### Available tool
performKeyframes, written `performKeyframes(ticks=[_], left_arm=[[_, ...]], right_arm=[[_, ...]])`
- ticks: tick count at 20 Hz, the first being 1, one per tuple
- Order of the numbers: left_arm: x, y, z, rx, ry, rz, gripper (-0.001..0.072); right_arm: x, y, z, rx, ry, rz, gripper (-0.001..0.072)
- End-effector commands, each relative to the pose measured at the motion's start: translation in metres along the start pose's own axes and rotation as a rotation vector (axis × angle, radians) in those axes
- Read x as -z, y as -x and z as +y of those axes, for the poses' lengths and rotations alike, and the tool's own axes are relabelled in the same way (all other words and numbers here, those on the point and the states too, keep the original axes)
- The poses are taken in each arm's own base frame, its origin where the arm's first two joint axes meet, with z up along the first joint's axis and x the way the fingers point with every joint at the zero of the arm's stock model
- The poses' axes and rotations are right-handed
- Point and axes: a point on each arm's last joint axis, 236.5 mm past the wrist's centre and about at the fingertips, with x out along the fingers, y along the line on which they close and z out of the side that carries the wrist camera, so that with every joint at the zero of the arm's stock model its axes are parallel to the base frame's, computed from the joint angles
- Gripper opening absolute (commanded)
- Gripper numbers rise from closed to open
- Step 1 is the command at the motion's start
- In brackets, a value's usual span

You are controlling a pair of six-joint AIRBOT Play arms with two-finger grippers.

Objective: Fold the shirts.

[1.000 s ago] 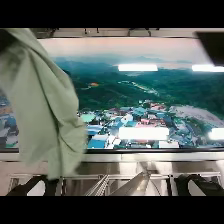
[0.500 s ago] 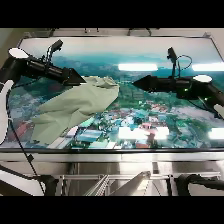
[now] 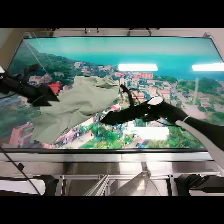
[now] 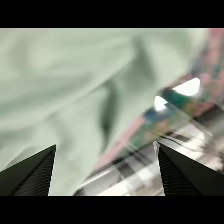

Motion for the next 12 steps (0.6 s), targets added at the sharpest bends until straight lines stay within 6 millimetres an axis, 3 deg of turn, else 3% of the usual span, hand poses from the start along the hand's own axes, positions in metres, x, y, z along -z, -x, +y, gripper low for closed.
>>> performKeyframes(ticks=[1, 6, 9, 10, 11, 12], left_arm=[[0.033, -0.006, 0.076, -0.146, 0.166, -0.058, 0.0714], [0.037, -0.024, 0.105, -0.133, 0.238, -0.056, 0.0714], [0.031, -0.041, 0.110, -0.138, 0.229, -0.041, 0.0714], [0.030, -0.049, 0.109, -0.136, 0.223, -0.025, 0.0709], [0.029, -0.058, 0.107, -0.134, 0.212, -0.007, 0.0697], [0.029, -0.065, 0.104, -0.133, 0.191, 0.012, 0.0696]], right_arm=[[-0.008, -0.036, -0.020, 0.101, -0.054, -0.085, 0.0602], [-0.076, -0.034, -0.051, 0.098, -0.186, -0.192, 0.0596], [-0.096, -0.036, -0.074, 0.109, -0.284, -0.215, 0.0576], [-0.096, -0.039, -0.081, 0.112, -0.313, -0.212, 0.0557], [-0.095, -0.044, -0.087, 0.112, -0.337, -0.207, 0.0449], [-0.095, -0.047, -0.089, 0.106, -0.355, -0.203, 0.0398]])
